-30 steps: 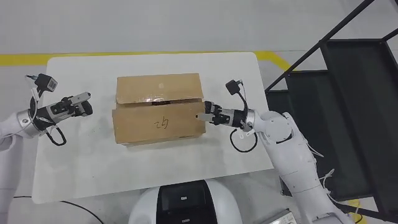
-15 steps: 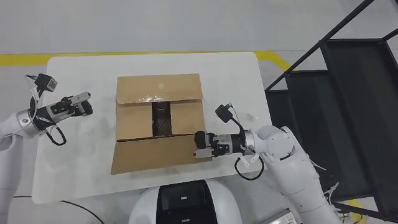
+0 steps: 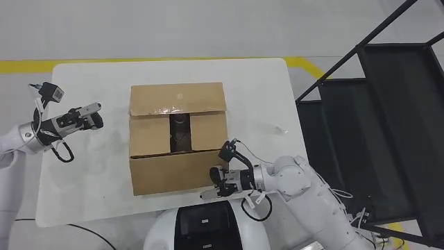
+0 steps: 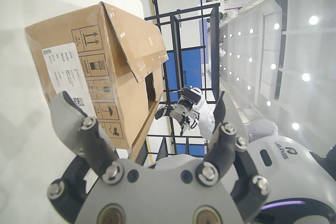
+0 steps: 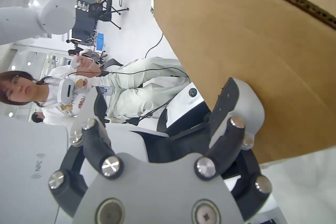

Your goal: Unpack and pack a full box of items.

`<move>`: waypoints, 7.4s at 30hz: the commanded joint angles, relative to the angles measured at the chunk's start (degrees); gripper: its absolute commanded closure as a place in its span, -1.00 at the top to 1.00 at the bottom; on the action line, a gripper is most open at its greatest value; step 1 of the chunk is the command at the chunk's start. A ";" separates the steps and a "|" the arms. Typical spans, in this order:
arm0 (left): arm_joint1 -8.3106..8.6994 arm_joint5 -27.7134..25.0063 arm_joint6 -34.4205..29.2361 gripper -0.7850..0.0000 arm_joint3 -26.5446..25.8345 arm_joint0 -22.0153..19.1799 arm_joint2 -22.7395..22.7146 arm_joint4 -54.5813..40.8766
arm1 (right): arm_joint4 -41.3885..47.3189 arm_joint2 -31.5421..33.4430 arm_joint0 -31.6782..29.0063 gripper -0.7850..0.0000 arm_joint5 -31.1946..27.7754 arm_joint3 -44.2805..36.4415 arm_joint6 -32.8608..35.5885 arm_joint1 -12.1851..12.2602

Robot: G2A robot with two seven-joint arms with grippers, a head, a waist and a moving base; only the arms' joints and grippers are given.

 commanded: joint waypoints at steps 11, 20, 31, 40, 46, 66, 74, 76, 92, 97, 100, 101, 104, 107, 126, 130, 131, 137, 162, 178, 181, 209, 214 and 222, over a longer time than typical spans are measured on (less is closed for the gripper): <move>0.00 0.00 0.00 1.00 0.00 0.00 0.00 0.00 | -5.63 -3.72 0.33 1.00 3.94 2.90 -8.01 0.06; 0.06 -0.30 0.76 1.00 -2.30 0.91 -0.13 0.06 | 9.75 0.71 -2.31 1.00 0.59 -6.87 -1.34 1.79; 1.19 0.35 -12.40 1.00 -10.73 5.07 -1.14 -6.36 | 16.43 6.30 -5.30 1.00 -0.43 -11.18 -5.50 3.16; 1.12 0.75 -12.81 1.00 -11.68 3.35 6.68 -6.61 | 21.17 8.89 -6.70 1.00 -4.11 -9.73 -12.19 3.58; 0.63 -1.23 -10.83 1.00 -7.79 -0.46 11.25 -6.72 | 22.68 9.57 -7.65 1.00 -5.43 -8.94 -13.49 3.92; -2.59 -2.76 -7.57 1.00 10.65 -12.97 20.59 -14.18 | 24.32 11.57 -9.53 1.00 -6.56 -9.19 -16.58 4.92; -3.57 -3.52 -8.52 1.00 9.99 -16.20 21.56 -18.93 | 23.85 10.89 -9.29 1.00 -5.93 -8.80 -16.71 5.17; -3.92 -3.74 -8.17 1.00 10.39 -17.19 21.92 -20.18 | 23.41 10.55 -9.13 1.00 -5.74 -8.70 -16.87 5.20; -10.43 -3.45 7.90 1.00 25.49 -30.90 32.56 -23.30 | 20.48 9.40 -10.42 1.00 -5.61 -8.69 -20.34 5.52; -12.95 -6.94 18.71 1.00 31.54 -34.98 37.14 -15.33 | 19.66 9.35 -11.77 1.00 -6.07 -8.49 -21.76 5.66; -14.24 -7.46 24.16 1.00 34.54 -36.71 39.92 -9.25 | 19.46 9.41 -12.51 1.00 -6.36 -8.33 -22.44 5.75; -14.61 -7.39 25.88 1.00 35.54 -37.25 40.87 -6.79 | 19.38 9.46 -12.68 1.00 -6.47 -8.30 -22.61 5.79; -15.69 -6.56 29.56 1.00 37.96 -38.38 43.04 -1.89 | 19.32 9.65 -13.12 1.00 -6.74 -8.18 -23.05 5.90; -16.57 -5.90 32.56 1.00 39.89 -39.28 44.74 2.50 | 19.40 9.73 -13.36 1.00 -6.84 -8.12 -23.34 6.00; -15.85 -10.88 36.25 1.00 43.80 -41.83 40.31 6.01 | 11.70 6.53 -7.99 1.00 1.17 -8.46 -27.86 5.69; -12.81 -14.82 34.53 1.00 41.32 -40.05 34.66 4.01 | 6.35 3.28 -2.93 1.00 8.30 -8.89 -29.68 5.02; -11.94 -15.47 33.99 1.00 40.32 -39.20 33.28 4.08 | 5.14 2.16 -1.47 1.00 9.90 -8.87 -29.48 4.84; -6.39 -13.88 29.76 1.00 29.93 -30.08 23.91 5.08 | 2.03 -6.92 7.96 1.00 16.70 -5.73 -26.69 3.10; 0.34 2.43 22.29 1.00 -3.84 -2.68 3.18 -1.22 | 14.71 -25.67 22.59 1.00 14.56 4.93 -28.84 -4.44; 1.22 7.37 4.44 1.00 -12.00 -1.50 -2.29 -16.30 | 16.90 -39.16 30.29 1.00 12.34 14.51 -34.17 -12.29; 1.57 10.83 1.56 1.00 -12.82 -0.65 -2.50 -15.42 | 16.66 -41.09 31.57 1.00 12.50 17.31 -34.30 -13.87; 2.92 11.83 -1.99 1.00 -11.93 3.39 -9.62 -19.75 | 5.14 -26.25 18.02 1.00 12.32 -3.71 -24.68 -8.87; 3.28 14.10 -0.60 1.00 -13.23 3.95 -8.33 -13.37 | 0.70 -16.90 10.79 1.00 17.22 -10.17 -23.80 -6.01; 3.52 12.58 -8.06 1.00 -11.12 0.09 -1.82 -7.09 | -3.84 -11.20 9.33 1.00 24.99 -7.71 -23.57 -4.78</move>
